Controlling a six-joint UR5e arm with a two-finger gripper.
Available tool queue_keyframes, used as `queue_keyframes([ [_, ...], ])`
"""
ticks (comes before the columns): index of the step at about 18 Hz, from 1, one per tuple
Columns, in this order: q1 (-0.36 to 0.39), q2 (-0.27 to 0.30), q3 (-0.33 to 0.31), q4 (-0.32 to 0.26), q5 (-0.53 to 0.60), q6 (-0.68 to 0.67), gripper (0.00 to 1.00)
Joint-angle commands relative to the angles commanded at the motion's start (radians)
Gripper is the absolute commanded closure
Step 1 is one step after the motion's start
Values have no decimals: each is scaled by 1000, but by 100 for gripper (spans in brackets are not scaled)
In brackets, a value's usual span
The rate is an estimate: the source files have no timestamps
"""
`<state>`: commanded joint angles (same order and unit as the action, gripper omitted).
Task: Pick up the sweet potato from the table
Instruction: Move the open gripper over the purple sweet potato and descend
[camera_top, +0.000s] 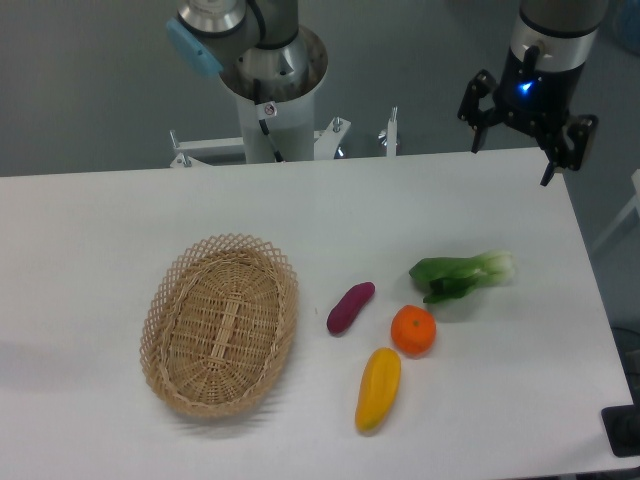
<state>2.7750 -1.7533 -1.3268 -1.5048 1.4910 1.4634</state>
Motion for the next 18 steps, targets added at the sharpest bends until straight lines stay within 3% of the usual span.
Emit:
queue_keyframes([
  [8,-3,2,-20,2,-28,-3,0],
  [14,-60,2,-67,12,-58,-239,0],
  [16,-109,-2,-95,50,-58,-334,0],
  [18,-168,-8,-135,124,-57,-450,0],
])
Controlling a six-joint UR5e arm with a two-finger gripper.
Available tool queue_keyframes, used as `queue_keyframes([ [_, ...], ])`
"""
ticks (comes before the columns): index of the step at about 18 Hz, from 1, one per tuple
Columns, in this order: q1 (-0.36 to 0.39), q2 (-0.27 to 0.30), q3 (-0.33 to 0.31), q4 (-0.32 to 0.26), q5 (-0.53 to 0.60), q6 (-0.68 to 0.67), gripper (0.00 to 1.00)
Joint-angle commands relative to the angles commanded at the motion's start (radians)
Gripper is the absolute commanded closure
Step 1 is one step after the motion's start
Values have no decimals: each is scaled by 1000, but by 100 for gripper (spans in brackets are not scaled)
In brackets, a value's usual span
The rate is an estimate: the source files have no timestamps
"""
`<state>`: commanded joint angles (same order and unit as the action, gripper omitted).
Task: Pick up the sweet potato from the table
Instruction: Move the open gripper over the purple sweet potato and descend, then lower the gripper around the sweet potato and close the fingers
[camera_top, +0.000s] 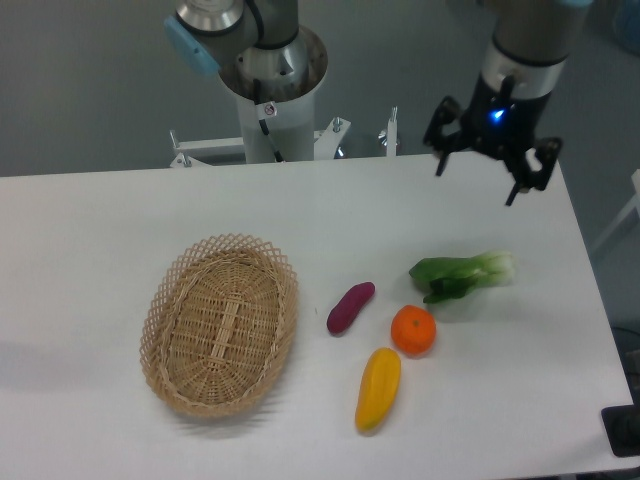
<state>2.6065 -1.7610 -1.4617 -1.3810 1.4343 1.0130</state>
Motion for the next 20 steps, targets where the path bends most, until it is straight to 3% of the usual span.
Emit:
queue_keyframes([
  [3,-75,0,-80,100,2,-122,0],
  [7,-144,-34,-177,244,3,-114,0],
  [13,-174,-101,-236,270,28,17,0],
  [20,-174,-130,-361,468,80,85,0],
])
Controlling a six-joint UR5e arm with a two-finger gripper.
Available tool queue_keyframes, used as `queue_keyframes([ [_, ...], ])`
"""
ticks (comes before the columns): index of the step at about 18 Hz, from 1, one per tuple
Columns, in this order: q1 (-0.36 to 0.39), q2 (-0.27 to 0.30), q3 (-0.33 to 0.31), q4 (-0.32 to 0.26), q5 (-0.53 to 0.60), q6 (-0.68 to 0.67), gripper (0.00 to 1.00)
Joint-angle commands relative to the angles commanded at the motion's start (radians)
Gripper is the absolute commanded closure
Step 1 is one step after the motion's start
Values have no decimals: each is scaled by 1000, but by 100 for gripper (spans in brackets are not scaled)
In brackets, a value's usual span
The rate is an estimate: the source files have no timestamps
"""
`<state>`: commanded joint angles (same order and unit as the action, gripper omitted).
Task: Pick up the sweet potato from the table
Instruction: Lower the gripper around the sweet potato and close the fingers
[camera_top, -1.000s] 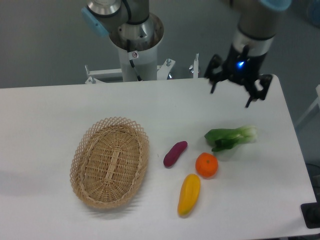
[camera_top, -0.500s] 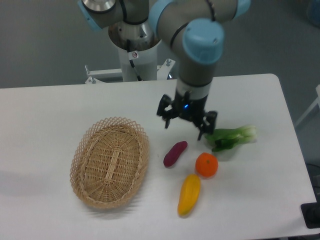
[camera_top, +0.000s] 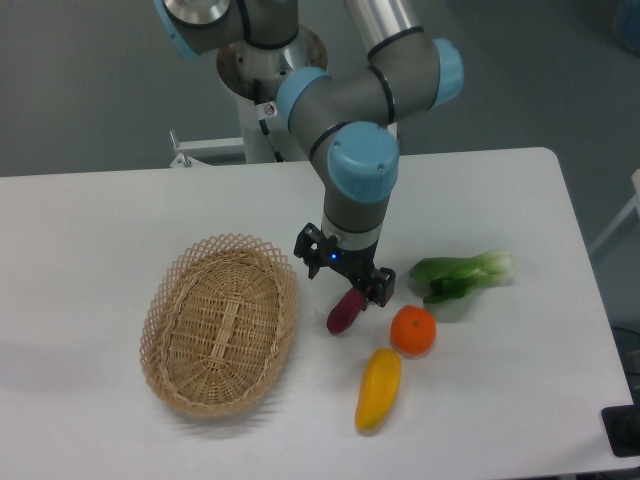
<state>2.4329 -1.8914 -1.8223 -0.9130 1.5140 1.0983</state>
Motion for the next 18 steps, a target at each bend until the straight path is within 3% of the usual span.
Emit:
queue_keyframes([
  [8,0,-29,-46,43,86,5,0],
  [14,-2,-46,-106,149,91,29,0],
  [18,-3,-63,-104,154,121,28,0],
])
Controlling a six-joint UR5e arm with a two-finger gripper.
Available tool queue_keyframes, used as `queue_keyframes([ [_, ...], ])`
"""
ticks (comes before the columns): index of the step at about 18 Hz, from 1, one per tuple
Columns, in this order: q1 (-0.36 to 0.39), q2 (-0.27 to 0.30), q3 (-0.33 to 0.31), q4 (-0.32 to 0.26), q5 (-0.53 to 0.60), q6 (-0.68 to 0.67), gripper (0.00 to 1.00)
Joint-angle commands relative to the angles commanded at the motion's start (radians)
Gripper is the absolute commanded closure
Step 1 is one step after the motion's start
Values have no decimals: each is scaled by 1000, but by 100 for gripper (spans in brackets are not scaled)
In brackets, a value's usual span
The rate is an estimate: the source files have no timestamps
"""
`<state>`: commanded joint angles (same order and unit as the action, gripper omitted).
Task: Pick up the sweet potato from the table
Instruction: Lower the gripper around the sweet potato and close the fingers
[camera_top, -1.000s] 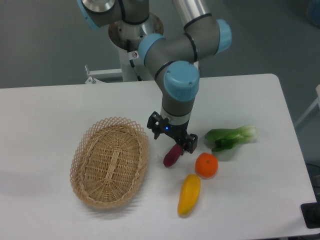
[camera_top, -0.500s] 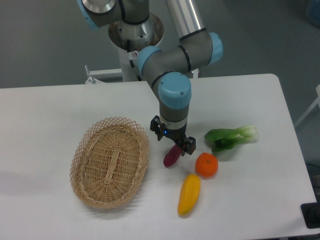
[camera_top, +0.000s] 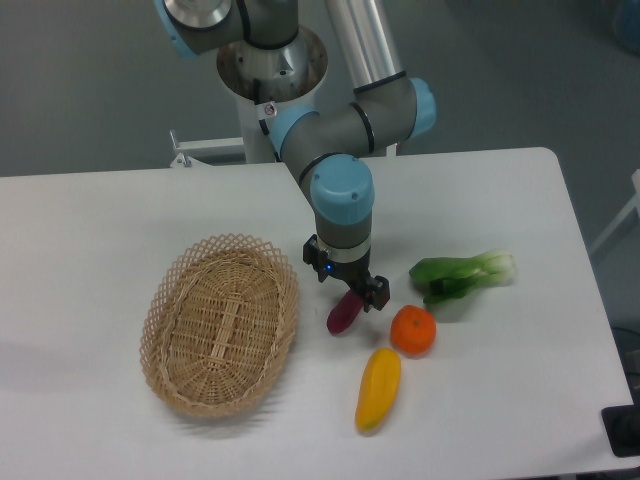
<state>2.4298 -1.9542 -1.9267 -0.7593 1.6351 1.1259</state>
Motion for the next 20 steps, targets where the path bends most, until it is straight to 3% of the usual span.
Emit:
queue_keyframes([
  [7,-5,-28,6,5,5,-8,0],
  [9,-5,-32,2,43,5,-9,0],
  [10,-5,-35,0,57,6,-11,4],
  [15,-5,-35,0,61,6,-9,52],
  [20,-5,-29,5,60,5,0,65],
])
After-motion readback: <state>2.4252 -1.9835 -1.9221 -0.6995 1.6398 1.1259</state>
